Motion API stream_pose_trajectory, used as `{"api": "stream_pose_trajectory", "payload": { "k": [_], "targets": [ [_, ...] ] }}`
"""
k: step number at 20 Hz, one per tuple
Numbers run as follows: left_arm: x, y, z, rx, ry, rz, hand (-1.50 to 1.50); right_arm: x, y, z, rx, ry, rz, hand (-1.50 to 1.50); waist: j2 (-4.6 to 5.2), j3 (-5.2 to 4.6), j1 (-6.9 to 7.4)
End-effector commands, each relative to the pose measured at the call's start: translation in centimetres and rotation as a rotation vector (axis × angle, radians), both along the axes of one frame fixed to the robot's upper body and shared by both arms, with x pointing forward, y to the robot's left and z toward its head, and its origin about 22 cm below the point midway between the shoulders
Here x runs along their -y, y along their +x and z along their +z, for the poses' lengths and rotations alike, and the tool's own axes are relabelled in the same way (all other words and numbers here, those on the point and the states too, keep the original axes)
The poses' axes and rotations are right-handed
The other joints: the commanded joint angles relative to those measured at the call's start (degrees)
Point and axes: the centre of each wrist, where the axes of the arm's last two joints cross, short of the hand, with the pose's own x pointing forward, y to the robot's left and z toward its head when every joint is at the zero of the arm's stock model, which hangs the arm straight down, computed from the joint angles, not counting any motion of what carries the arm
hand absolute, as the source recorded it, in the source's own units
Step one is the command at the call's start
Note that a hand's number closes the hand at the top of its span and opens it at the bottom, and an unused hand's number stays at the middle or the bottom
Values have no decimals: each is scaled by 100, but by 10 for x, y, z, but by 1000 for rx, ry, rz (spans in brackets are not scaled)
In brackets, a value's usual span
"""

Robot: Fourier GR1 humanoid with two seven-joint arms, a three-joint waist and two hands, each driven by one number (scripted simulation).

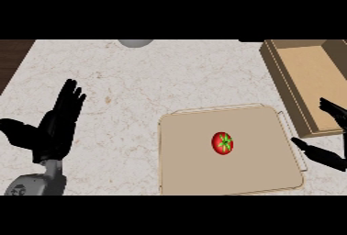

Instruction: Pick the tomato from the tray and place it in the cardboard box

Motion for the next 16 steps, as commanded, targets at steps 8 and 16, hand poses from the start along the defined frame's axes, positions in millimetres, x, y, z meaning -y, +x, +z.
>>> {"api": "stream_pose_trajectory", "payload": {
  "k": [8, 16],
  "targets": [
    [-7, 6, 13, 3, -1, -2, 0, -13, 3, 80, -415, -423, 305, -150, -17, -25, -18],
    [-11, -12, 9, -6, -3, -18, 0, -80, -32, 106, -419, -313, 394, -150, -16, -9, -29]
  ]
}}
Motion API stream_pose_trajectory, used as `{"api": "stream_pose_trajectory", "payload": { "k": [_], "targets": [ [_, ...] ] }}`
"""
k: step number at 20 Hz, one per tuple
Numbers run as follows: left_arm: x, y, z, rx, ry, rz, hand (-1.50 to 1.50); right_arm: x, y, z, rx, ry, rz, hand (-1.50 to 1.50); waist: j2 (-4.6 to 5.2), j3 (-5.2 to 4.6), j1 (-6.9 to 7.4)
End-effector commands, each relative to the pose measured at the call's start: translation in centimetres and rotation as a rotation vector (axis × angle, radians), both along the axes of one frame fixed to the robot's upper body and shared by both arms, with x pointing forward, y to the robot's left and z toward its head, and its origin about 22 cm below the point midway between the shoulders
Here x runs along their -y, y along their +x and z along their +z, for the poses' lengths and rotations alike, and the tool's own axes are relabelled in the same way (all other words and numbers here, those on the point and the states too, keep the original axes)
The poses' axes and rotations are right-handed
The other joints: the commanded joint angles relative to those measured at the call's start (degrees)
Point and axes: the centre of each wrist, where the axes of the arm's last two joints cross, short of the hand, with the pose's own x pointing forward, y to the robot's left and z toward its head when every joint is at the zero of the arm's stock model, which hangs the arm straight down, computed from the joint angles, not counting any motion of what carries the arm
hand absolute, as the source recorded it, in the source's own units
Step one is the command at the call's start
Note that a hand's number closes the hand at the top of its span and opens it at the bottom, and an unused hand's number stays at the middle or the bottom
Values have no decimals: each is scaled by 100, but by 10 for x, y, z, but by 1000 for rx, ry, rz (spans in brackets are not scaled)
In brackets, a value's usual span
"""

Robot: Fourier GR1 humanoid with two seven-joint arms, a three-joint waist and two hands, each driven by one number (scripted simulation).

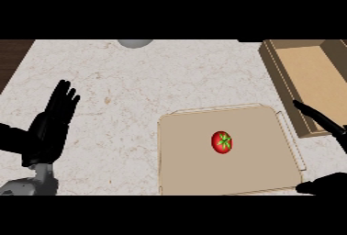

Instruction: Pick the tomato from the tray and place it in the cardboard box

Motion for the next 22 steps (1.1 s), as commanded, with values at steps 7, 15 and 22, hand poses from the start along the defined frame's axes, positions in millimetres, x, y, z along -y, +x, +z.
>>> {"api": "stream_pose_trajectory", "payload": {
  "k": [7, 15, 22],
  "targets": [
    [-6, 6, -8, 0, -24, -4, 0, -63, -14, 3, -47, -8, 8, -150, 15, 7, 19],
    [16, 23, -3, 19, -6, 1, 0, -68, 1, -9, -120, -12, 10, -150, 18, 9, 13],
    [15, 1, 13, 5, -10, -2, 0, -87, 13, -44, -109, -40, -32, -150, 17, 10, 39]
  ]
}}
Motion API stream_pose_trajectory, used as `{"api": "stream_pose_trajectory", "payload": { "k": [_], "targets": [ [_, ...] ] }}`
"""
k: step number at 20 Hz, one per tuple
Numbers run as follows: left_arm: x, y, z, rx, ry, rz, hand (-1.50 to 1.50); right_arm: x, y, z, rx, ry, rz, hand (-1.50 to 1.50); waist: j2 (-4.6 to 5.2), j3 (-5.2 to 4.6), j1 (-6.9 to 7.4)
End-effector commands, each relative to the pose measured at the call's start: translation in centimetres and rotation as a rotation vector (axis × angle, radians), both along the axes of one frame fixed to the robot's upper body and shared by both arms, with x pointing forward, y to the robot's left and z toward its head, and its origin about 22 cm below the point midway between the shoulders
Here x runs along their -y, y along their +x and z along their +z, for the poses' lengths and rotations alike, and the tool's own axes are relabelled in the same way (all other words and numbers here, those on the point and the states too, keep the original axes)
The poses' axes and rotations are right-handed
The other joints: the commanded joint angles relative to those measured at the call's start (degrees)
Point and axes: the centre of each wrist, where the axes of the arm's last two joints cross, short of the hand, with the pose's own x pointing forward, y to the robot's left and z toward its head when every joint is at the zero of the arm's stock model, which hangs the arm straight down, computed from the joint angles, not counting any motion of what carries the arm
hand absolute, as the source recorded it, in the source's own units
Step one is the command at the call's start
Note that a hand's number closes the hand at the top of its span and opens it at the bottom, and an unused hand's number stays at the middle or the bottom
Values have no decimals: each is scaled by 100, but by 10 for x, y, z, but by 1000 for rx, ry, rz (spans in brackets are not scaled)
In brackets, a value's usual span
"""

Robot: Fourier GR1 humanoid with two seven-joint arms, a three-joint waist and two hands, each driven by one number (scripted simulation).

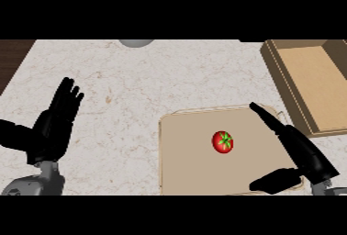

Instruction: Pick the tomato from the tray and place it in the cardboard box

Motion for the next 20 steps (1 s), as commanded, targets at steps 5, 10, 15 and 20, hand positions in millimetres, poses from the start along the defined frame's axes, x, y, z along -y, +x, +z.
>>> {"api": "stream_pose_trajectory", "payload": {
  "k": [5, 10, 15, 20],
  "targets": [
    [-6, -7, 1, 4, -1, -4, 0, -28, 7, -18, -6, -21, -12, -150, 1, 1, 4],
    [10, -6, -21, -11, 3, -10, 0, -24, 9, -36, -10, 0, -3, -150, 4, 1, 0],
    [-4, 4, 1, 10, 1, -4, 0, -42, 8, -35, -14, -24, -12, -150, 1, 1, -2],
    [-15, -2, -8, 8, 5, 3, 0, -36, -3, -54, -14, -51, -50, -150, 1, 1, -10]
  ]
}}
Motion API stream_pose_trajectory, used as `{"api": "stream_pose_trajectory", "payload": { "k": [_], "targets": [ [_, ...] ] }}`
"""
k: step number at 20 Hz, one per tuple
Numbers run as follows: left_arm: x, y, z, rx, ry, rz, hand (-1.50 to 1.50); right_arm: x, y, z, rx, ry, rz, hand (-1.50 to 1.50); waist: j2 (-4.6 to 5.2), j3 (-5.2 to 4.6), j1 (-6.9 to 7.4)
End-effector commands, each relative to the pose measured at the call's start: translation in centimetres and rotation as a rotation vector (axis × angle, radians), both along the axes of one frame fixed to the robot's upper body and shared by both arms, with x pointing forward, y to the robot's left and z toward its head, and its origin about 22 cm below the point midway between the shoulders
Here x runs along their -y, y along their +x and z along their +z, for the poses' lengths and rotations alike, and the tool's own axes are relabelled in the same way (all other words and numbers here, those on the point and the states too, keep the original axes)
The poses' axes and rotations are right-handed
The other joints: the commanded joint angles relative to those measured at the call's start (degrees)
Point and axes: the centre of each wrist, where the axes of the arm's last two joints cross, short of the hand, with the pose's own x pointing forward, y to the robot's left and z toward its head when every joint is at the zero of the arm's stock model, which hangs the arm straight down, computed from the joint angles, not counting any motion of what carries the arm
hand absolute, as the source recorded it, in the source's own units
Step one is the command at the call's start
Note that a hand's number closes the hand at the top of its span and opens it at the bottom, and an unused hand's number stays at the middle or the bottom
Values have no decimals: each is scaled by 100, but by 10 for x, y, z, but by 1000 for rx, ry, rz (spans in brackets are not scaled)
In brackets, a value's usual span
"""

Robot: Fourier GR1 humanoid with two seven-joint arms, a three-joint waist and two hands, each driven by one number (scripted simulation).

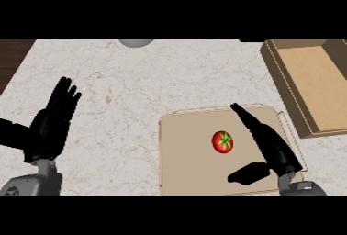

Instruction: Pick the tomato from the tray and place it in the cardboard box

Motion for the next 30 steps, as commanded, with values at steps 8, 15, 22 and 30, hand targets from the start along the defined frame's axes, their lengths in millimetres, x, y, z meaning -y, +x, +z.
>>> {"api": "stream_pose_trajectory", "payload": {
  "k": [8, 15, 22, 30],
  "targets": [
    [17, -6, -7, 16, -9, 7, 0, -2, 2, -24, -35, -18, 17, -150, 1, 1, -5],
    [8, 6, 27, -5, -11, 4, 0, -15, -2, -29, -35, -31, 10, -150, 0, 2, -10],
    [6, -16, 7, -1, 1, -10, 0, 6, 28, -38, -55, -34, 19, -150, 1, 2, 16],
    [2, -5, 3, -17, 5, -7, 0, -31, 11, -61, -34, -67, 50, -150, 2, 1, 1]
  ]
}}
